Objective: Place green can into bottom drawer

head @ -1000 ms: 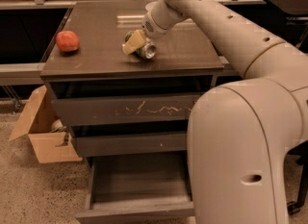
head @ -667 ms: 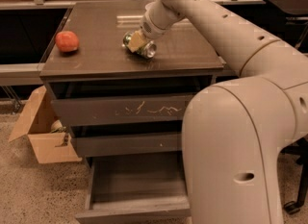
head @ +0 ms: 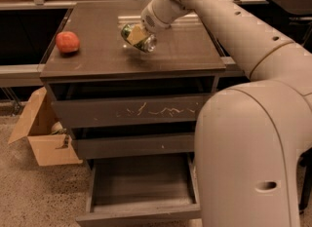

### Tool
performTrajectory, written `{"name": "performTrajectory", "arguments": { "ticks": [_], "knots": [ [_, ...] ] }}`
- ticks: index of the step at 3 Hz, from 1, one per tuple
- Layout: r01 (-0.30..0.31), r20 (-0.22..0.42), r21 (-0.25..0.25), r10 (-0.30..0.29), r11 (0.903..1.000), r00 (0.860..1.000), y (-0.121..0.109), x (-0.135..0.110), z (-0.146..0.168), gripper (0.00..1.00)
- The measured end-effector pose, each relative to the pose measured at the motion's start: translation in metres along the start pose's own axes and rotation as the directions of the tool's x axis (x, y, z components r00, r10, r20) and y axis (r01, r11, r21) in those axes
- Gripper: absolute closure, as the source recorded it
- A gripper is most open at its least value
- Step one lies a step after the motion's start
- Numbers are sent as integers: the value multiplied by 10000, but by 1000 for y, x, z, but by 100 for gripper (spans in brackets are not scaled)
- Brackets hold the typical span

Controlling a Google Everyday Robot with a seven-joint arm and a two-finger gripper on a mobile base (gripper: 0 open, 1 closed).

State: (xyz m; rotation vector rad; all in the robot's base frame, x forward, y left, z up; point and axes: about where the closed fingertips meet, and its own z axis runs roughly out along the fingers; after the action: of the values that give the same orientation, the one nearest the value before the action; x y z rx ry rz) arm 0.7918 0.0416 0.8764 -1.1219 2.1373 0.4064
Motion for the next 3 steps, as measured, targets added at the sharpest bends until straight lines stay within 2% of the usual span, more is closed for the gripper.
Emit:
{"name": "performTrajectory", "arguments": {
  "ticks": [1, 2, 3],
  "knots": [
    [1133, 1508, -1605, -891, 9805, 9845, 32, -23, -28, 100],
    [1924, 1839, -1770, -1596, 9652, 9699, 43, -31, -28, 100],
    [1971, 1679, -1963, -1651, 9605, 9719, 47, -30, -23, 100]
  ]
}}
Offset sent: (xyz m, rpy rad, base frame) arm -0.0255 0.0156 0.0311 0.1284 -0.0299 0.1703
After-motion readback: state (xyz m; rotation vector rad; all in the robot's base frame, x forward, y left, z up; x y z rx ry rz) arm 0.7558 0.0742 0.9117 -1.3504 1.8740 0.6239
